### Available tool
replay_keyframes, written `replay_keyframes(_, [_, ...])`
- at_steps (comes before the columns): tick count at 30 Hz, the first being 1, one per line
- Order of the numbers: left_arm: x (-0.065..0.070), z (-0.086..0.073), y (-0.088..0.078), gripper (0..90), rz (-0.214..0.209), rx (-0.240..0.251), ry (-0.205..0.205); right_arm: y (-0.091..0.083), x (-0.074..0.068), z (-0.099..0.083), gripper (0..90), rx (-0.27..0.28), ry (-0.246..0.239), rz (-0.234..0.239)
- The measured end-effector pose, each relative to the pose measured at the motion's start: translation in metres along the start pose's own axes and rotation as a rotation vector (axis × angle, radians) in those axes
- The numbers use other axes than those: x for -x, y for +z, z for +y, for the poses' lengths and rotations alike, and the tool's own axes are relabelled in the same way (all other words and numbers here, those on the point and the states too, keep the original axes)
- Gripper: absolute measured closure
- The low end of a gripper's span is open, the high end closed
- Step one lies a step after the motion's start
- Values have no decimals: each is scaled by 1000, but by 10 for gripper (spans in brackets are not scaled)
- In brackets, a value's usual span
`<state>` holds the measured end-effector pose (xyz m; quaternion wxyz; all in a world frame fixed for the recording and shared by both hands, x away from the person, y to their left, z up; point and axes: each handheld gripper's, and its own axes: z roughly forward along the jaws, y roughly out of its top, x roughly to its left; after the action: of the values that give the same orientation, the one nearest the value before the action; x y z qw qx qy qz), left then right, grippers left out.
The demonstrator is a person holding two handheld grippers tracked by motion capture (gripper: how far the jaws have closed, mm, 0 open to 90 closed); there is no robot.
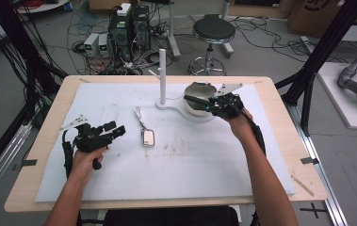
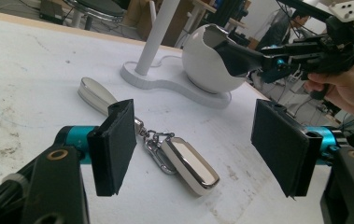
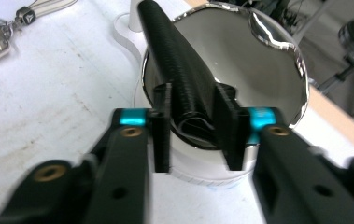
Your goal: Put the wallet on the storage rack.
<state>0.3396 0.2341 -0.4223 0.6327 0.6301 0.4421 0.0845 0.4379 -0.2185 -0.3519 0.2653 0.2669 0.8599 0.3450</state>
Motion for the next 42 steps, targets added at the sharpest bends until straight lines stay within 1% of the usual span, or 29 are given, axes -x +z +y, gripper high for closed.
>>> replay_keyframes(1, [0, 0, 0, 309, -1, -1, 0, -1, -1, 1, 771, 2, -24, -18])
replay_keyframes(2, [0, 0, 0, 309, -1, -1, 2, -1, -1, 2, 777, 1, -36, -27])
replay_keyframes(4, [0, 0, 0, 309, -1, 0, -1, -1, 0, 2, 781, 18, -42, -53])
replay_keyframes(6, [0, 0, 0, 309, -1, -1, -1, -1, 3, 4, 788, 44, -54, -97])
replay_keyframes(9, [1, 0, 0, 309, -2, 1, 1, 1, 8, 6, 795, 62, -56, -106])
replay_keyframes(10, [1, 0, 1, 310, -2, 1, 0, 2, 9, 7, 797, 67, -66, -109])
replay_keyframes(14, [0, 0, 0, 310, -1, 1, -4, 5, 10, 11, 803, 115, -158, -131])
replay_keyframes(15, [0, 0, 0, 310, 0, 2, -6, 5, 11, 12, 803, 124, -173, -138])
replay_keyframes(17, [0, 0, 0, 310, -2, 1, -4, 6, 13, 12, 802, 141, -176, -148])
replay_keyframes(18, [0, 0, 0, 310, -2, 1, -5, 6, 15, 11, 801, 141, -160, -138])
replay_keyframes(19, [0, 0, 0, 310, -4, 2, -5, 7, 16, 10, 798, 130, -156, -128])
replay_keyframes(20, [-1, 0, 0, 310, -3, 2, -6, 8, 16, 8, 784, 108, -137, -103])
replay_keyframes(21, [-1, 0, 0, 310, -3, 1, -6, 8, 18, 7, 769, 107, -117, -80])
replay_keyframes(24, [-1, -1, -1, 310, -2, -1, -6, 3, 19, 7, 736, 87, -79, -91])
replay_keyframes(25, [0, -1, -1, 310, -4, -1, -7, 2, 20, 7, 741, 73, -50, -89])
replay_keyframes(27, [0, 0, -1, 310, -4, 1, -2, -1, 22, 4, 766, 12, -27, -107])
replay_keyframes(29, [0, 0, -1, 310, -3, 0, -6, -6, 25, -1, 747, -10, -2, -98])
replay_keyframes(31, [0, 0, -1, 310, -3, 5, -9, -13, 26, -4, 720, 27, 24, -104])
replay_keyframes(32, [0, 0, -1, 310, -2, 4, -7, -17, 26, -7, 693, 45, 42, -104])
replay_keyframes(33, [-1, 0, -1, 310, -1, 4, -4, -22, 27, -9, 653, 50, 62, -108])
replay_keyframes(35, [-1, 0, -1, 310, 0, 1, -4, -28, 29, -17, 607, 58, 98, -102])
replay_keyframes(36, [-1, 0, -1, 310, 2, 0, -4, -29, 30, -20, 567, 58, 124, -97])
replay_keyframes(37, [-1, 0, -1, 310, 1, 0, -5, -32, 31, -23, 534, 51, 156, -81])
replay_keyframes(38, [-1, 0, 0, 310, 0, 0, -5, -34, 31, -27, 528, 55, 182, -74])
replay_keyframes(39, [-1, 0, 0, 310, 0, 0, -3, -37, 30, -31, 523, 60, 188, -73])
replay_keyframes(42, [1, 0, -1, 310, 3, -1, 6, -44, 27, -43, 473, 73, 212, -72])
